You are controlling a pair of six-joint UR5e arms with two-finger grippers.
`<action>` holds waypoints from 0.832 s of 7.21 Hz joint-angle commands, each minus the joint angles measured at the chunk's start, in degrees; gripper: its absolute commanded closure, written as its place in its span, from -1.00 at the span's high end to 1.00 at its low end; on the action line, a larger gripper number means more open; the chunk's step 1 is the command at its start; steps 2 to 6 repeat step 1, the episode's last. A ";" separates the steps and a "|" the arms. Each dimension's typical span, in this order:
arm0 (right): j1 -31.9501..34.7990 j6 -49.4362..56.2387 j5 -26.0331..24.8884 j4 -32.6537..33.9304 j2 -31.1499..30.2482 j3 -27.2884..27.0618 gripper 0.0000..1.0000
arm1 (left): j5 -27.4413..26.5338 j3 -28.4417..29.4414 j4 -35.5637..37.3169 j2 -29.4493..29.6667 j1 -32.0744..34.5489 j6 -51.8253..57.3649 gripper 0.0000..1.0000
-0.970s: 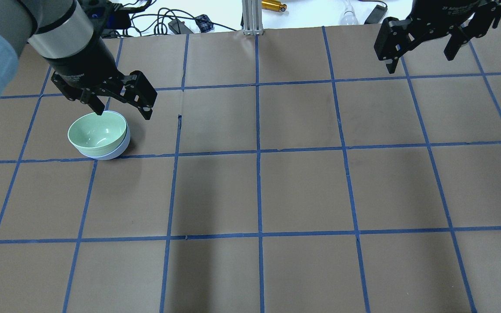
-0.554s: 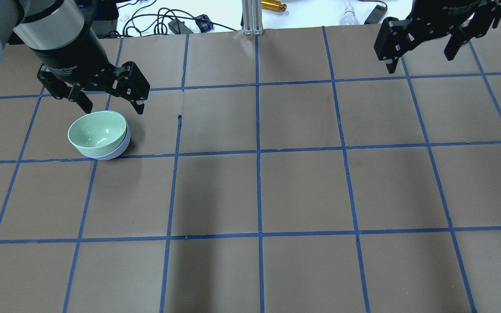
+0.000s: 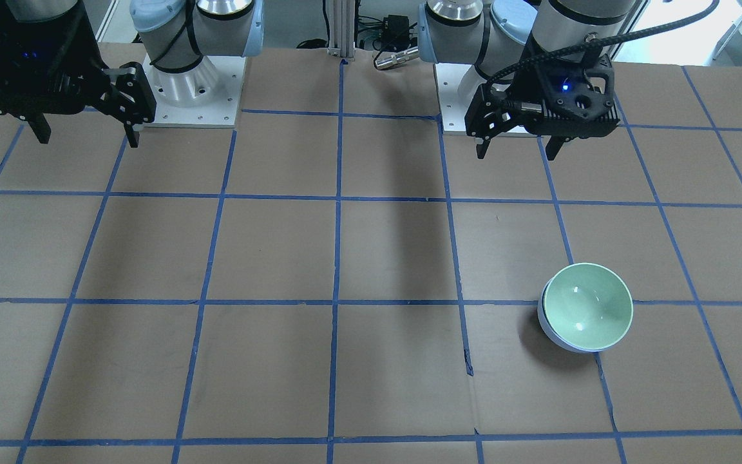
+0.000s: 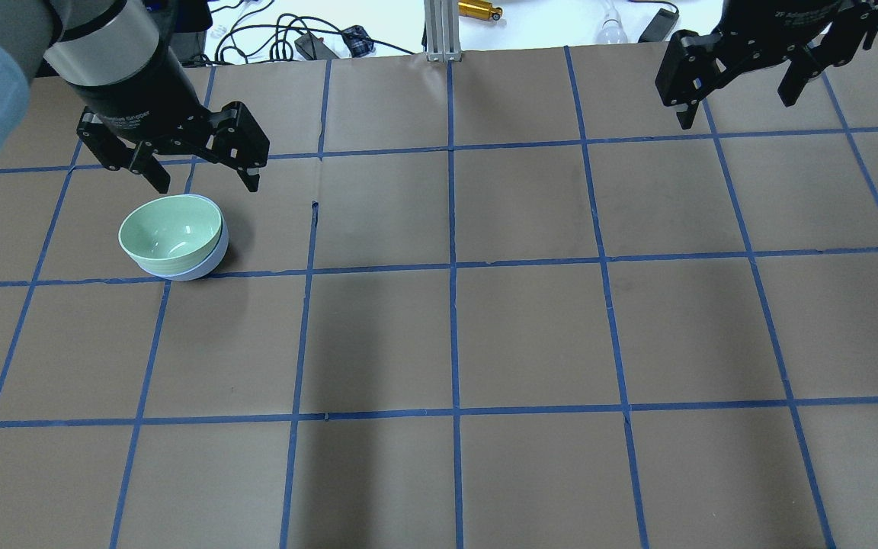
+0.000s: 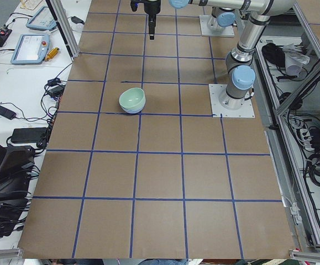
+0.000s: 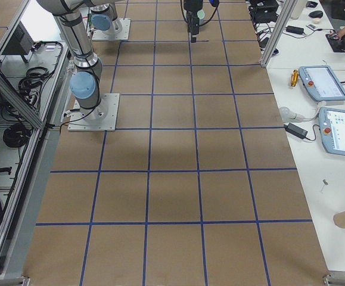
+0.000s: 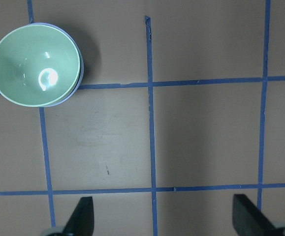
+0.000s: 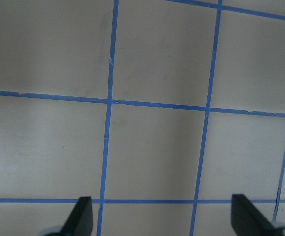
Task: Stack green bowl on blue bowl
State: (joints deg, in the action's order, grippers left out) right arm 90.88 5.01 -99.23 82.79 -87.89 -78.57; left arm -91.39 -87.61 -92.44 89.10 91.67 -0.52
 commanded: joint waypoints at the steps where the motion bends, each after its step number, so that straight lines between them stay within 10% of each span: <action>1: 0.00 0.00 0.00 0.00 0.00 0.00 1.00 | -0.02 -0.36 0.50 -0.77 0.09 -0.01 1.00; 6: 0.00 0.00 0.00 0.00 0.00 0.00 1.00 | -0.02 -0.36 0.50 -0.77 0.09 -0.01 1.00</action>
